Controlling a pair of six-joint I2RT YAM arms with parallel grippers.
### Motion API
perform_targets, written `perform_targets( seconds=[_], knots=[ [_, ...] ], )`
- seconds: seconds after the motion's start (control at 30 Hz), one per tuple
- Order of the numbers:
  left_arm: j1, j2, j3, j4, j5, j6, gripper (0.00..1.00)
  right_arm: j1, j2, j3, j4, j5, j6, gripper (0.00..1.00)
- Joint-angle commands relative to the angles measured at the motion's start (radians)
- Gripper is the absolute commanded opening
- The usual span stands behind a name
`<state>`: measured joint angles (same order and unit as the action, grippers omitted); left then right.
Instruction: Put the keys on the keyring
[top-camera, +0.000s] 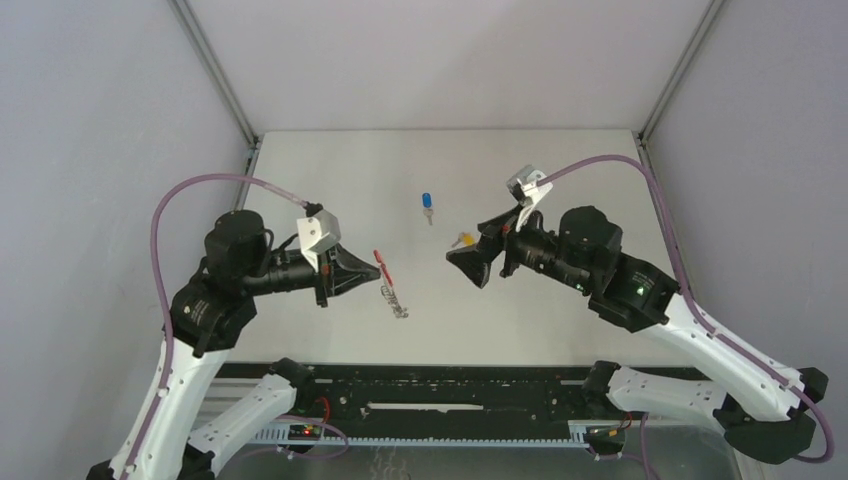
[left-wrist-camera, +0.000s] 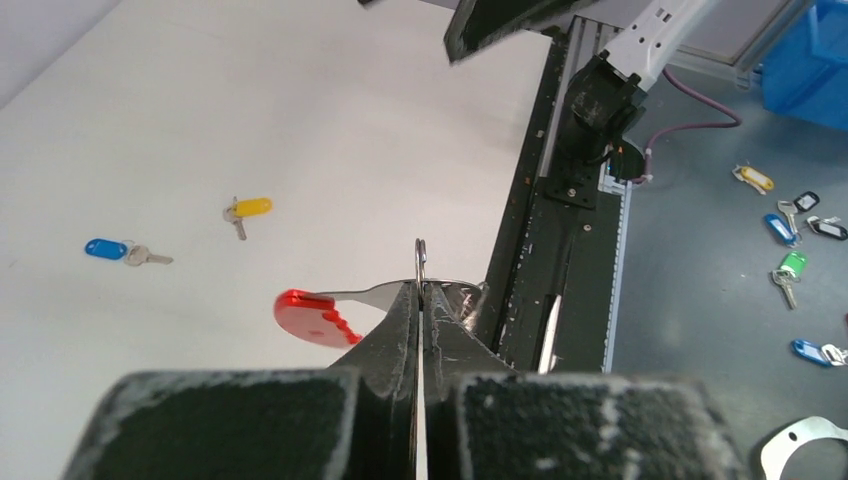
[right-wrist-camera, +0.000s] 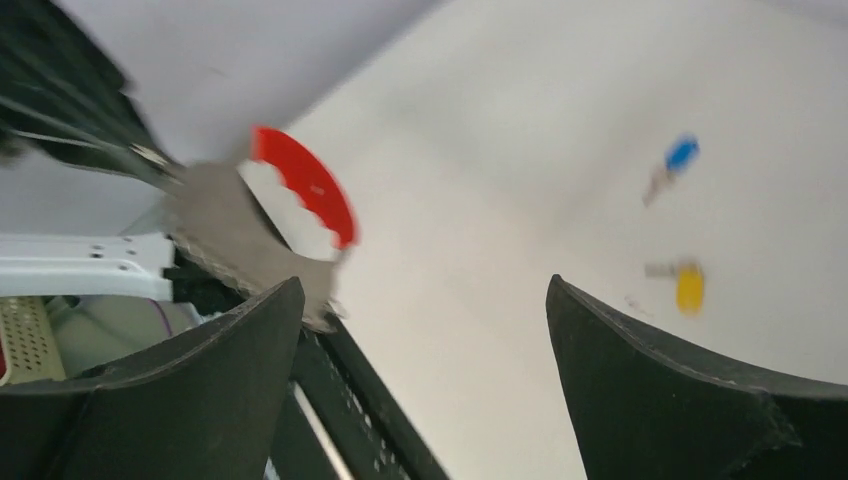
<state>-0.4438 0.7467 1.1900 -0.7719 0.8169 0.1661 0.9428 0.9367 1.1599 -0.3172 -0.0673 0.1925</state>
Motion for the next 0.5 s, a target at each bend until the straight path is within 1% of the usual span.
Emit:
perform_targets(
  seconds=[0.0,0.07,0.1,0.17,0.2,0.33,0.4,0.47],
  knots=[
    [0.054,0.01,-0.025,0.025,0.062,-0.005,0.0,-0.04,0.014,0.007,-0.318,0.193,0.193,1.0],
    [0.077,0.035,-0.037,0.033,0.076,-0.011,0.0,-0.085,0.001,-0.032,-0.298,0.264,0.282,1.0],
    [0.09,0.05,-0.038,0.041,0.074,-0.019,0.0,-0.121,-0.003,-0.064,-0.235,0.265,0.302,1.0],
    [0.135,0.081,-0.031,0.047,0.085,-0.029,0.0,-0.202,0.017,-0.148,-0.058,0.177,0.291,1.0],
    [0.158,0.095,-0.02,0.032,0.096,-0.022,0.0,-0.236,0.055,-0.181,0.028,0.131,0.302,1.0],
    [0.198,0.153,0.045,-0.096,0.072,0.087,0.0,-0.309,0.312,-0.185,0.243,0.084,0.406,1.0],
    [0.208,0.164,0.049,-0.141,0.056,0.142,0.0,-0.305,0.471,-0.108,0.282,0.125,0.442,0.98],
    [0.21,0.158,0.035,-0.15,0.039,0.173,0.0,-0.273,0.641,0.01,0.274,0.181,0.42,0.97]
  ],
)
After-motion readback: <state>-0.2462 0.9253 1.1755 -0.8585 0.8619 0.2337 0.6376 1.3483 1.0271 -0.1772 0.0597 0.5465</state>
